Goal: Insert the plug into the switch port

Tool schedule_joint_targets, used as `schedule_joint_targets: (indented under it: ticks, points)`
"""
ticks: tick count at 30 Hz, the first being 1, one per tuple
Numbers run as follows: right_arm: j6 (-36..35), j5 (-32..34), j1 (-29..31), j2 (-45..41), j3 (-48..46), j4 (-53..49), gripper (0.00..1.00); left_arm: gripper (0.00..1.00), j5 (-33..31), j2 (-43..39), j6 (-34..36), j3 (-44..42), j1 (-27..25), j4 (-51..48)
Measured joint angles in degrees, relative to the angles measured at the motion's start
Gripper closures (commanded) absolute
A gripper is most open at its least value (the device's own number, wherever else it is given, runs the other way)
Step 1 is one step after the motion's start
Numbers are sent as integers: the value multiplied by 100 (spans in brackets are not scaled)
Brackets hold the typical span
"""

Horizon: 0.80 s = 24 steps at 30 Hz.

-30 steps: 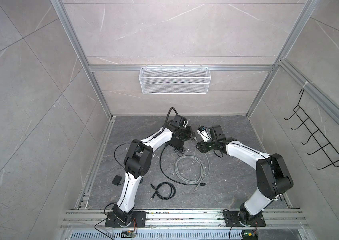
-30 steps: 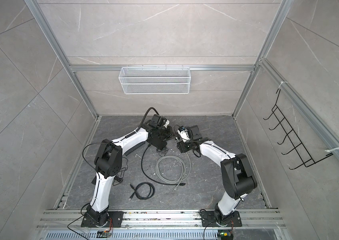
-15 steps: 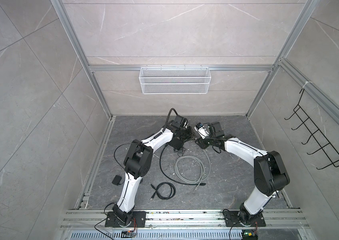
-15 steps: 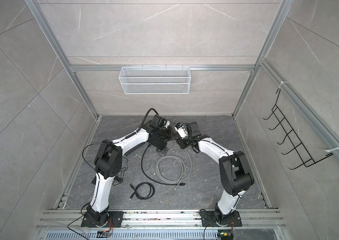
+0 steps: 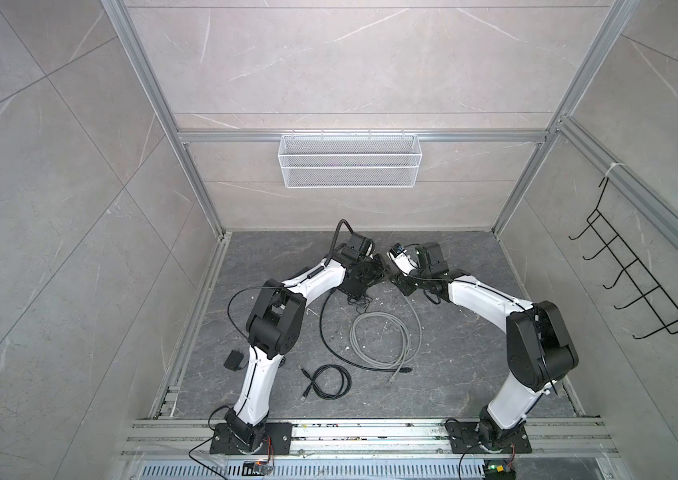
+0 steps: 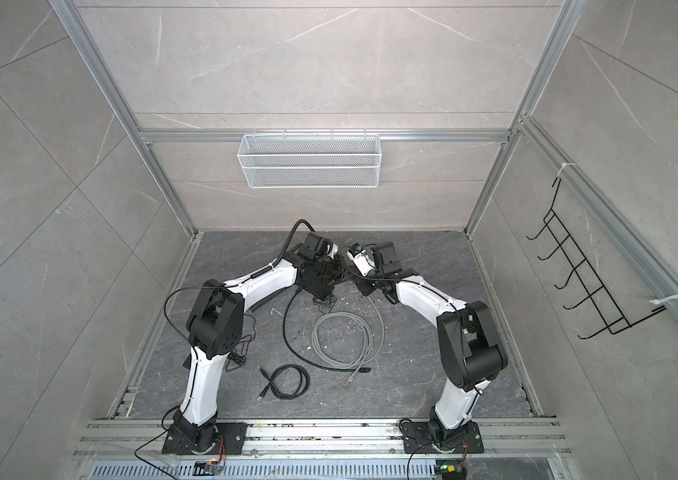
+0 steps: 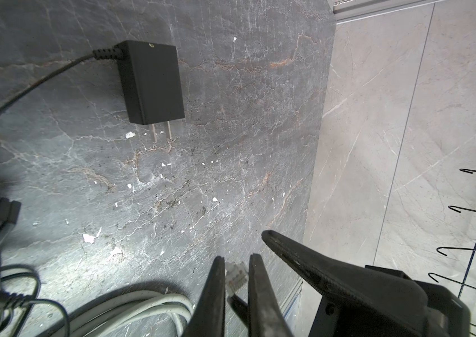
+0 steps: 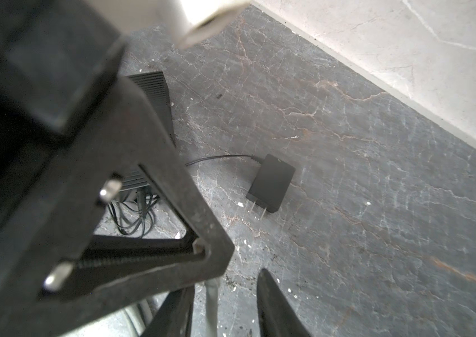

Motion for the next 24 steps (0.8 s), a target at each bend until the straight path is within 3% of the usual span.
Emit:
schedule_joint_targets:
  ticks: [12,24]
  points:
    - [-181,297,0,-343,-2138,2284,46,100,291,-37,-350,-26,9,170]
    - [-343,2,0,-765,-2957,5001,54,100,597,-37,-479,-26,105,116]
